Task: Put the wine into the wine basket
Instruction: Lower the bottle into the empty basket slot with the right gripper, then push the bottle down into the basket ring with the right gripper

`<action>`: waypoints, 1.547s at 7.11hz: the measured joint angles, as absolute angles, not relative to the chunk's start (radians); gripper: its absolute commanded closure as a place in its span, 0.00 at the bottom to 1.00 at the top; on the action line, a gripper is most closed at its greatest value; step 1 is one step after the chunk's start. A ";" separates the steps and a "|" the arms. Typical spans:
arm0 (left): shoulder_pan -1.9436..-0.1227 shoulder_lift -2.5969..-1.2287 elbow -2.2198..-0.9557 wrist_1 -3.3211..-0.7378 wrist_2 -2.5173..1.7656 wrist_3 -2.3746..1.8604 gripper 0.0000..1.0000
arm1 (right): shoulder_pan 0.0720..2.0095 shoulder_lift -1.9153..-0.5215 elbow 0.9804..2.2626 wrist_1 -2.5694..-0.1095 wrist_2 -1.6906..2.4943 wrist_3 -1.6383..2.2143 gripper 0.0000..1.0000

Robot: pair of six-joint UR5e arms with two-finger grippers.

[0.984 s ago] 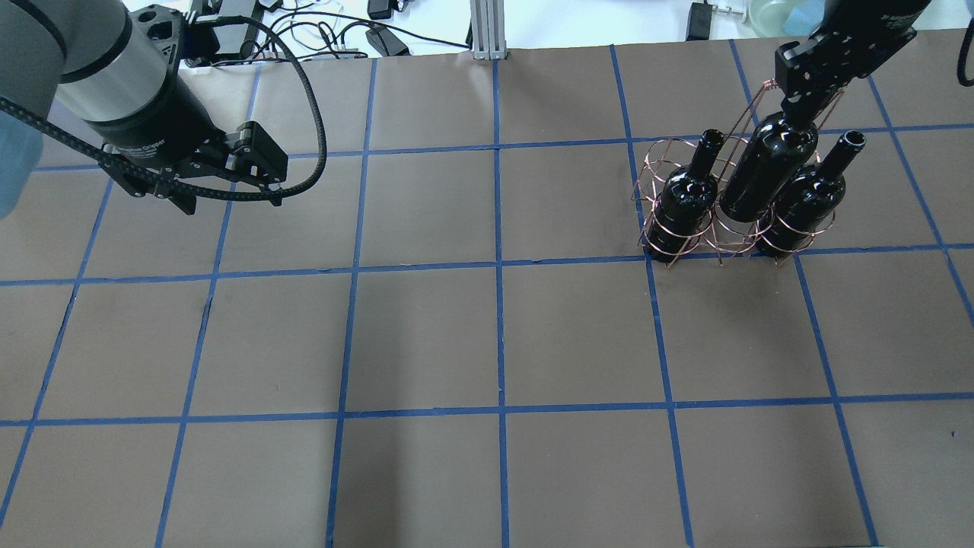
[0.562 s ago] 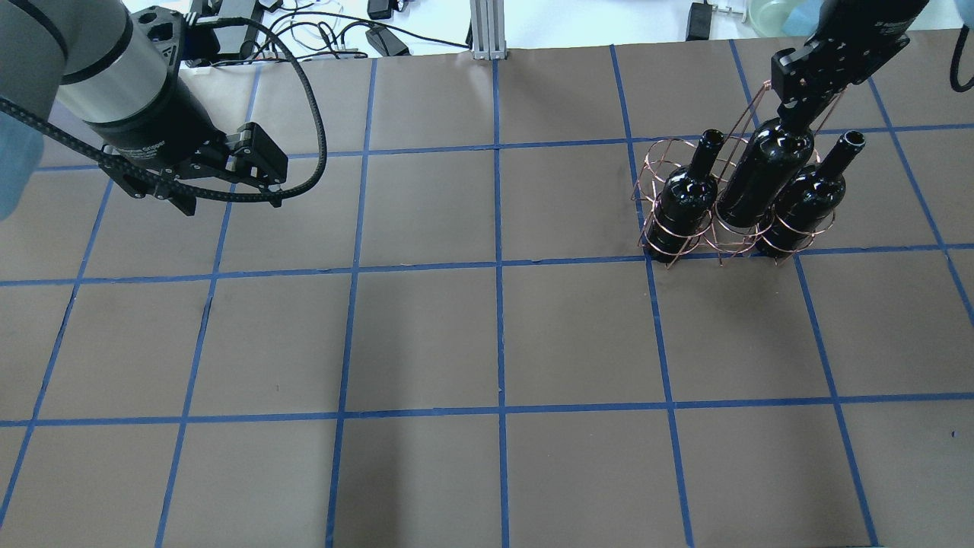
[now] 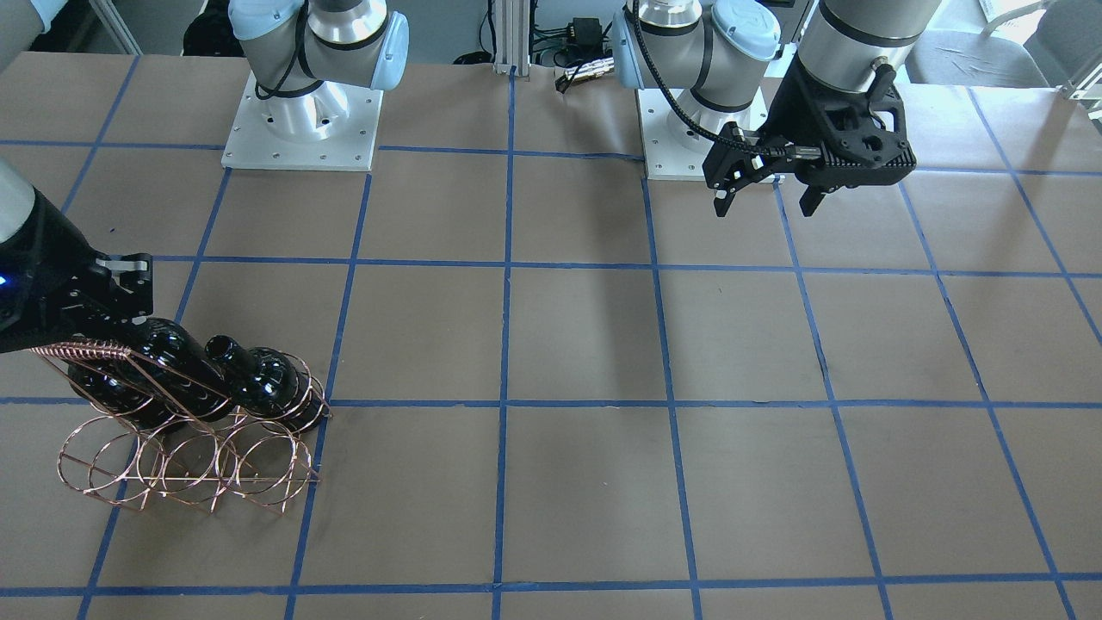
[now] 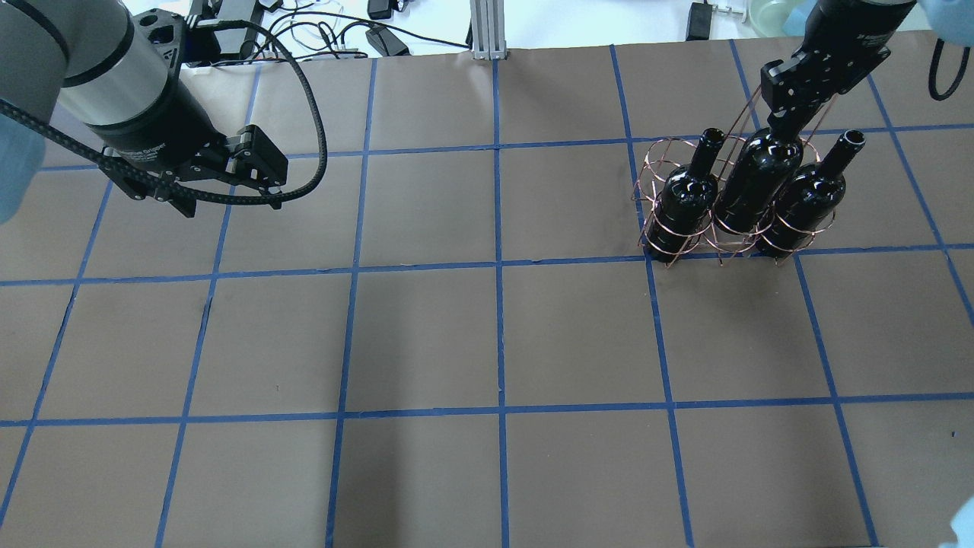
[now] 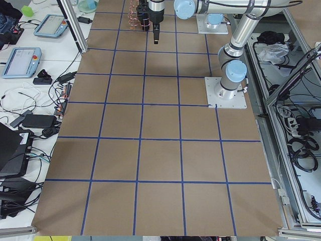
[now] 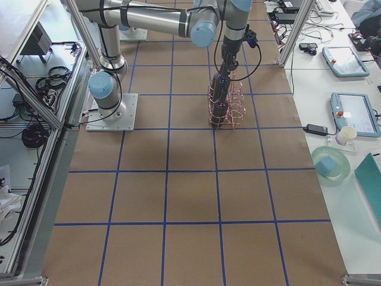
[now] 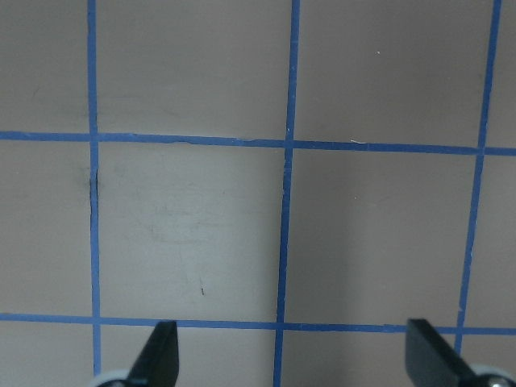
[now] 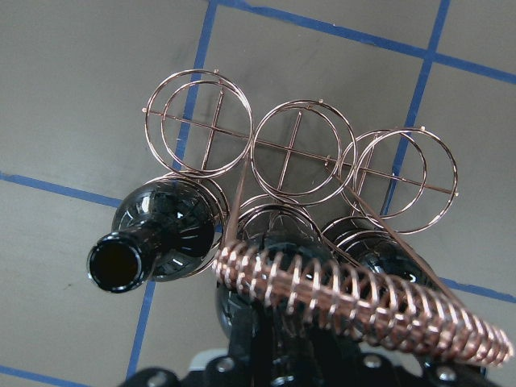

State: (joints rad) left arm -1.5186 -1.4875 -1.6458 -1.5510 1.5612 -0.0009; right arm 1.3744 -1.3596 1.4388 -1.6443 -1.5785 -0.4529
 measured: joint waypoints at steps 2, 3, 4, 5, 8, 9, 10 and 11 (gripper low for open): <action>-1.519 -1.488 -1.646 -1.551 1.560 -0.001 0.00 | 1.374 -1.355 1.501 -1.723 -1.579 -0.452 1.00; -1.519 -1.489 -1.648 -1.551 1.559 -0.001 0.00 | 1.374 -1.355 1.523 -1.750 -1.580 -0.452 1.00; -1.519 -1.488 -1.648 -1.551 1.559 -0.002 0.00 | 1.374 -1.354 1.534 -1.759 -1.579 -0.454 1.00; -1.519 -1.487 -1.649 -1.551 1.560 -0.002 0.00 | 1.374 -1.354 1.540 -1.760 -1.578 -0.455 1.00; -1.519 -1.486 -1.649 -1.551 1.566 0.002 0.00 | 1.373 -1.352 1.546 -1.755 -1.576 -0.442 1.00; -1.519 -1.486 -1.649 -1.551 1.569 0.002 0.00 | 1.371 -1.350 1.548 -1.755 -1.575 -0.422 1.00; -1.519 -1.486 -1.649 -1.551 1.570 0.002 0.00 | 1.371 -1.347 1.550 -1.756 -1.575 -0.388 1.00; -1.519 -1.487 -1.649 -1.550 1.570 0.003 0.00 | 1.370 -1.346 1.553 -1.757 -1.574 -0.360 1.00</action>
State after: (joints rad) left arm -1.5191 -1.4867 -1.6490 -1.5505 1.5702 0.0027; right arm 1.3702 -1.3460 1.5530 -1.7569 -1.5744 -0.3596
